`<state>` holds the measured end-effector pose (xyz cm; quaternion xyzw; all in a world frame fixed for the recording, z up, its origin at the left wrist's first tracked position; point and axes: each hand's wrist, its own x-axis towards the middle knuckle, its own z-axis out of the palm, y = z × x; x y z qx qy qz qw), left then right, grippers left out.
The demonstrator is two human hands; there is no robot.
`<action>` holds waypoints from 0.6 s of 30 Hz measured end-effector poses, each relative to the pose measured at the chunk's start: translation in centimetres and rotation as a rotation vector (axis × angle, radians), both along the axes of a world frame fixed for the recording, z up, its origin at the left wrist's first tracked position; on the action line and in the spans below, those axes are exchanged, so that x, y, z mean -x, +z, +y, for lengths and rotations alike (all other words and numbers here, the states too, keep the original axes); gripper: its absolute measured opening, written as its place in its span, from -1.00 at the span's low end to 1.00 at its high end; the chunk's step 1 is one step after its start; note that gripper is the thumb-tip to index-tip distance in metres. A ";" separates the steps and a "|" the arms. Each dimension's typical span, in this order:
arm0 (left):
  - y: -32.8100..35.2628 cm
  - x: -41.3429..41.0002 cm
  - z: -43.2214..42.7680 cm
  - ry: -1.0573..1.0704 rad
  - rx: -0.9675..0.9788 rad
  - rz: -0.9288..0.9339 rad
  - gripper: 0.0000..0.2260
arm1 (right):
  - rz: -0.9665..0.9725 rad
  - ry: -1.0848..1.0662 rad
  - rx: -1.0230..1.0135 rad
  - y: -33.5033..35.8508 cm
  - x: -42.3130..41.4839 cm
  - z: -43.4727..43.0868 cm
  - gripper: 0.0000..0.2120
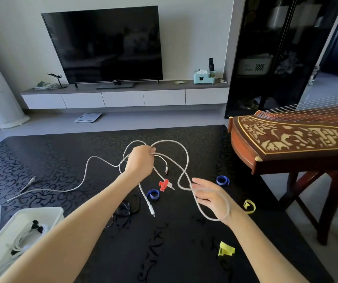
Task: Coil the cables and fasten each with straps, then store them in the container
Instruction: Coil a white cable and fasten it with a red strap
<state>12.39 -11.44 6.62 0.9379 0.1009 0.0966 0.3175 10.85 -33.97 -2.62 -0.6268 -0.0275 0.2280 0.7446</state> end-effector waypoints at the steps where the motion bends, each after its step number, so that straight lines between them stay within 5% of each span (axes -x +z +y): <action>1: 0.0 -0.1 0.0 0.006 -0.002 0.009 -0.71 | 0.030 -0.022 0.039 -0.5 -0.1 0.5 -0.69; 8: 0.0 -0.6 -0.6 -0.064 0.052 0.049 -0.68 | 0.212 0.135 -0.112 0.8 -0.4 5.5 -0.78; 12: 0.2 -0.2 -0.9 -0.068 0.080 0.040 -0.64 | 0.209 0.220 -0.226 1.6 -0.4 6.4 -0.64; 18: -0.1 0.0 -0.1 -0.018 0.131 0.047 -0.67 | 0.209 0.070 -0.147 0.6 -0.6 6.2 -0.85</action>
